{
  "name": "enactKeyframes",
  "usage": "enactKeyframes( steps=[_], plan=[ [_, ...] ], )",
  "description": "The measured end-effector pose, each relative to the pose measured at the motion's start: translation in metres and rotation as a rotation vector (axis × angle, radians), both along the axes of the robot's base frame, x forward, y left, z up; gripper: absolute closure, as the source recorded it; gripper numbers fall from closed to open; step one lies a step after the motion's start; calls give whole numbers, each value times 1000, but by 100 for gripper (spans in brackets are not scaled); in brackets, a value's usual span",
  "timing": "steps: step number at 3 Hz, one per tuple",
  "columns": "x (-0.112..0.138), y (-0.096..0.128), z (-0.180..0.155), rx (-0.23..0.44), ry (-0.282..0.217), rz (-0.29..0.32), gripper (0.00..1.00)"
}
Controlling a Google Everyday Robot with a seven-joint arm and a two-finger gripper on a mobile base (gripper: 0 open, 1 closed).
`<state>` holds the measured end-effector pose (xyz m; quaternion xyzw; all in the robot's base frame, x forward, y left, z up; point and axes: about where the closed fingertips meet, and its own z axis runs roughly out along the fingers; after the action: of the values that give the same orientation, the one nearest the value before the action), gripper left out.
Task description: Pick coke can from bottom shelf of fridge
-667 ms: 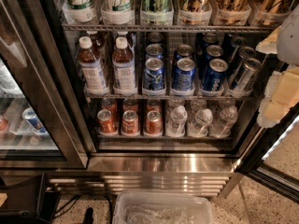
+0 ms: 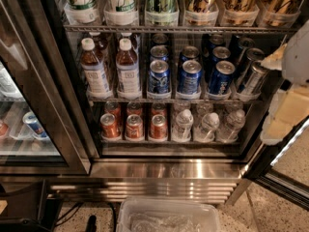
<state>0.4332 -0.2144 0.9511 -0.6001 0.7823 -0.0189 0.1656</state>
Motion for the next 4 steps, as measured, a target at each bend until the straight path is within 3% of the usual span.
enactKeyframes(
  steps=[1, 2, 3, 4],
  plan=[
    [-14, 12, -49, 56, -4, 5, 0],
    [-25, 28, -119, 112, 8, 46, 0],
    [-35, 52, -187, 184, 18, 123, 0],
    [-45, 71, -221, 189, 32, 185, 0]
  ],
)
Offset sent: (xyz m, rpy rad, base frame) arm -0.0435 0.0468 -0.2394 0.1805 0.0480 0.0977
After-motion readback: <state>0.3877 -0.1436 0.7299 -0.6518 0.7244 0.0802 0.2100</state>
